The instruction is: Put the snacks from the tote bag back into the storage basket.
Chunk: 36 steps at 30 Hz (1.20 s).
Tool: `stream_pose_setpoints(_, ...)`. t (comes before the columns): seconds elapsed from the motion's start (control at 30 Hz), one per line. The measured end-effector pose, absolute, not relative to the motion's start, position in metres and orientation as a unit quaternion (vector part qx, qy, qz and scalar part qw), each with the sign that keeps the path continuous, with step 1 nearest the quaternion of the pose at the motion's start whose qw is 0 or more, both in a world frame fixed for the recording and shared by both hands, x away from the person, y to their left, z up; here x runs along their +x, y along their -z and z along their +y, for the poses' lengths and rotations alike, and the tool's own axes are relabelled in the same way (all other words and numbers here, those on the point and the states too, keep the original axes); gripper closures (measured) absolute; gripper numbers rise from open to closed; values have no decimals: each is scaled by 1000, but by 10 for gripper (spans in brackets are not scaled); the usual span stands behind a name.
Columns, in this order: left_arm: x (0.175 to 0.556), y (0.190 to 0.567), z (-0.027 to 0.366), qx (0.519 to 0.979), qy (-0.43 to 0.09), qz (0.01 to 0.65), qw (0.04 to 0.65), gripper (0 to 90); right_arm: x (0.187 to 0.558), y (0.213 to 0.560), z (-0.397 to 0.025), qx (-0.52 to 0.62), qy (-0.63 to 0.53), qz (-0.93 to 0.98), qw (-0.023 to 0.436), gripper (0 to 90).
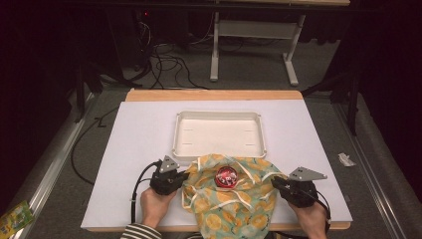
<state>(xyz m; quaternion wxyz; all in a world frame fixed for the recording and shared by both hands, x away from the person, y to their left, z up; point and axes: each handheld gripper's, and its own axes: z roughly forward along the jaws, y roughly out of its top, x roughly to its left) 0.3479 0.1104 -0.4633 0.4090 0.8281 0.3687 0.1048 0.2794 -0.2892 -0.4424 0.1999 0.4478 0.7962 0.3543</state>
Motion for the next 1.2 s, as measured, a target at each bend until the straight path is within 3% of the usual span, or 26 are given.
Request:
stream_pose_setpoints(0.7, 338, 464, 103, 836, -94, 355, 408, 878, 245, 418, -247, 382, -413, 813, 148, 711)
stream_pose_setpoints(0.93, 337, 465, 104, 835, -92, 355, 410, 878, 255, 425, -228, 375, -402, 827, 117, 640)
stream_pose_setpoints(1.2, 337, 465, 104, 833, -94, 356, 413, 878, 263, 443, -220, 384, -373, 839, 100, 633)
